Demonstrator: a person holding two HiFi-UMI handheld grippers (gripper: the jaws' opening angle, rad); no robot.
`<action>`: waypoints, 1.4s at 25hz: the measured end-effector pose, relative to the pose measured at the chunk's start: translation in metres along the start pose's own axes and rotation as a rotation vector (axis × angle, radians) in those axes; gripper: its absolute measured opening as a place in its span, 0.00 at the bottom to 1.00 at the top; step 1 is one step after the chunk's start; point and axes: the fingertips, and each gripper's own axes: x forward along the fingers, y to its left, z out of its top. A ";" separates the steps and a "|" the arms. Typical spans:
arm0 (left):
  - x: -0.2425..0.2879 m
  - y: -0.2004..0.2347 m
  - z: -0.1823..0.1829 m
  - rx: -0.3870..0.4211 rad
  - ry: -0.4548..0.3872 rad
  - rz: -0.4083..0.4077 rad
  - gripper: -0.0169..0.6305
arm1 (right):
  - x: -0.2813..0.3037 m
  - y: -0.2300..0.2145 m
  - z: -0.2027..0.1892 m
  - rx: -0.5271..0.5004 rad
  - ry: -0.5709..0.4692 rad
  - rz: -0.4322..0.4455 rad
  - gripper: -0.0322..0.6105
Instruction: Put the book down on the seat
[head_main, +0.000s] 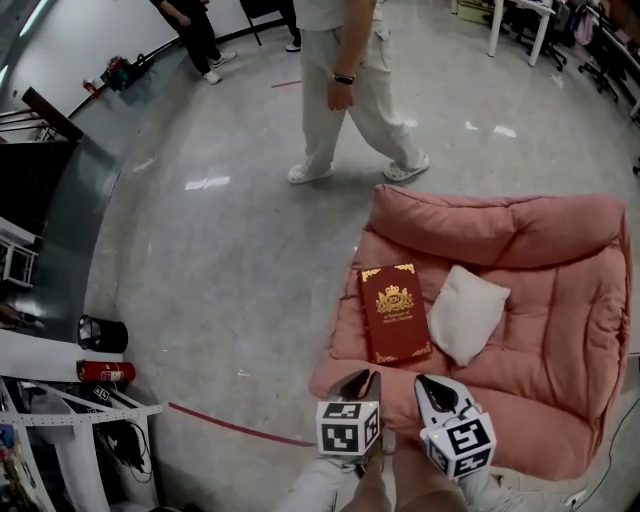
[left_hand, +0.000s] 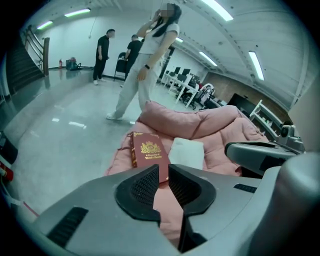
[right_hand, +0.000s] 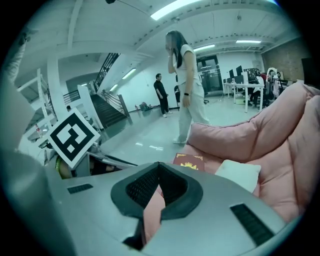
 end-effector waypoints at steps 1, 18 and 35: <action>-0.008 -0.004 0.000 0.003 -0.008 -0.006 0.12 | -0.004 0.005 0.000 -0.001 -0.003 0.000 0.06; -0.123 -0.034 -0.026 0.058 -0.084 -0.026 0.04 | -0.073 0.074 -0.002 -0.088 -0.055 0.001 0.06; -0.199 -0.050 -0.064 0.118 -0.123 -0.064 0.04 | -0.121 0.140 -0.006 -0.123 -0.113 0.033 0.06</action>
